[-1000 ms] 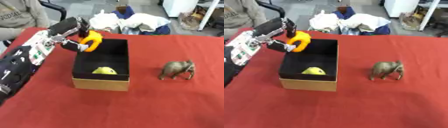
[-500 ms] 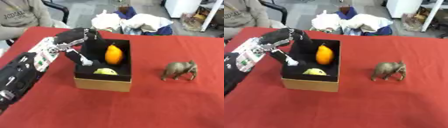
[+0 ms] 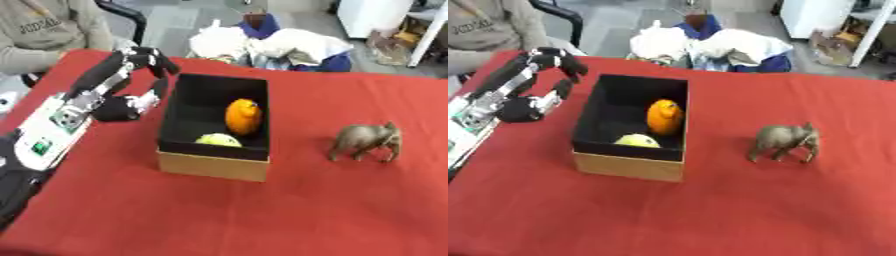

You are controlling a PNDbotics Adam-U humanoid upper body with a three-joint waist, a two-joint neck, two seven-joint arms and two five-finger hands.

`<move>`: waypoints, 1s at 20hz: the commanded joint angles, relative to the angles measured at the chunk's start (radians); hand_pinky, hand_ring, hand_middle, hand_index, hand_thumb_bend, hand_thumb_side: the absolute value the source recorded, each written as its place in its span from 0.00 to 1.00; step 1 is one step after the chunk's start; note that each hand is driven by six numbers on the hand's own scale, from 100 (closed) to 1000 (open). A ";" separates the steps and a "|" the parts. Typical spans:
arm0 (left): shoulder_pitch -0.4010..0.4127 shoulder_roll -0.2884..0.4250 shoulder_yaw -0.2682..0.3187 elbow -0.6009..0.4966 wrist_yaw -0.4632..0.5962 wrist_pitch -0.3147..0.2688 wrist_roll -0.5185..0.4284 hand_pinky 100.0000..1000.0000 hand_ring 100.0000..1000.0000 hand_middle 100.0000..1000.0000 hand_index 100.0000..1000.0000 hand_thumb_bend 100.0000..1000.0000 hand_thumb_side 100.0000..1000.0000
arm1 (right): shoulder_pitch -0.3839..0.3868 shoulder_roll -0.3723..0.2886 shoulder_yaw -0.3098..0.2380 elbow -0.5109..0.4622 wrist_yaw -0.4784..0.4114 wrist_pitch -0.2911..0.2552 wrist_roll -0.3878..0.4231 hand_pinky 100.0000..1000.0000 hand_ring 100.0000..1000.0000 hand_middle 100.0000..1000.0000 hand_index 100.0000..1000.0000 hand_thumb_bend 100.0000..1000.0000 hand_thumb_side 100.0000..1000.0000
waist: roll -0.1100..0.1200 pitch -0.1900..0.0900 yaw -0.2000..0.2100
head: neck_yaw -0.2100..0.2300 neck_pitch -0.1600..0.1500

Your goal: Pick up objects on the table and place them in the box.

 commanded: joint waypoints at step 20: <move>0.189 -0.191 0.139 -0.151 0.067 0.156 -0.047 0.56 0.50 0.57 0.75 0.07 0.84 | -0.427 0.021 0.131 0.629 0.643 -0.258 0.075 0.86 0.89 0.87 0.92 0.00 0.64 | -0.007 -0.036 0.081 | -0.093 0.017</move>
